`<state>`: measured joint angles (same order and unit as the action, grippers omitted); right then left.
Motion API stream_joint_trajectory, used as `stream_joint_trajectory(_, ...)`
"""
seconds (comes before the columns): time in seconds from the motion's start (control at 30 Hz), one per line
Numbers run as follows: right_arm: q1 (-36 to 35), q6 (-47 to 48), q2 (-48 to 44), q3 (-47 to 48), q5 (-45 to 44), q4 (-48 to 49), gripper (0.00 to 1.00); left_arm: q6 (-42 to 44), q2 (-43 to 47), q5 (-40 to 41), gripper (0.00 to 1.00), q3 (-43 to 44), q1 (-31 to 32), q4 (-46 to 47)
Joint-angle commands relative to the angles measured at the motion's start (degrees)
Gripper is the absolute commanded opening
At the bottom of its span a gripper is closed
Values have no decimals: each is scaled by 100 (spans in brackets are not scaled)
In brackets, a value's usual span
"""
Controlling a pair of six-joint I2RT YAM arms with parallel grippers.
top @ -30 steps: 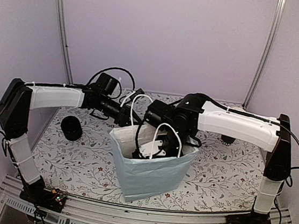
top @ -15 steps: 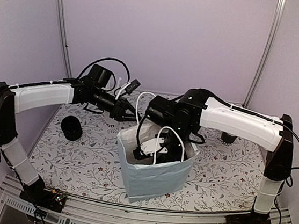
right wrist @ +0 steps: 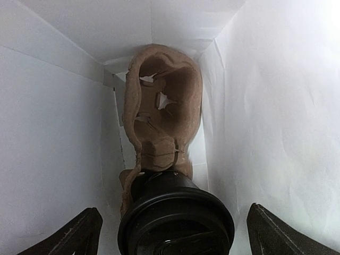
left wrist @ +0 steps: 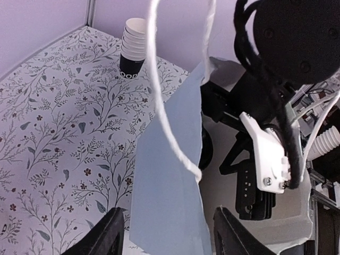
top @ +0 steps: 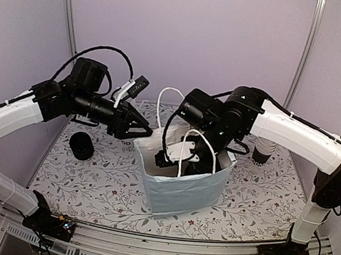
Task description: Pack the takeout coffee
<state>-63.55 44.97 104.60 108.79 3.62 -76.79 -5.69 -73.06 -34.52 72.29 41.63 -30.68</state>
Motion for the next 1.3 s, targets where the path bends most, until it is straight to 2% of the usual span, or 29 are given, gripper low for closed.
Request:
stream_joint_trajectory(0.0,74,60,-202,-55,104,133,99,-138,-362,587,60,214,445,-437)
stream_joint_trajectory(0.1,88,48,-169,-69,104,185,99,-128,-613,741,57,391,616,-443)
stream_joint_trajectory(0.33,88,111,-150,-122,308,233,99,-71,-952,968,31,593,739,-525)
stream_joint_trajectory(0.47,87,311,-244,-187,641,351,99,-49,-966,894,24,594,742,-437)
stream_joint_trajectory(0.6,88,580,-491,-54,758,477,99,-69,-1079,901,25,754,759,-431)
stream_joint_trajectory(0.8,88,923,-950,-64,648,721,99,-55,-1343,987,40,1192,787,-473)
stream_joint_trajectory(0.97,88,1063,-1280,-127,487,802,99,159,-1764,874,47,1694,874,-661)
stream_joint_trajectory(1.27,100,1151,-1789,-246,-184,1082,99,460,-2394,631,46,2265,1100,-931)
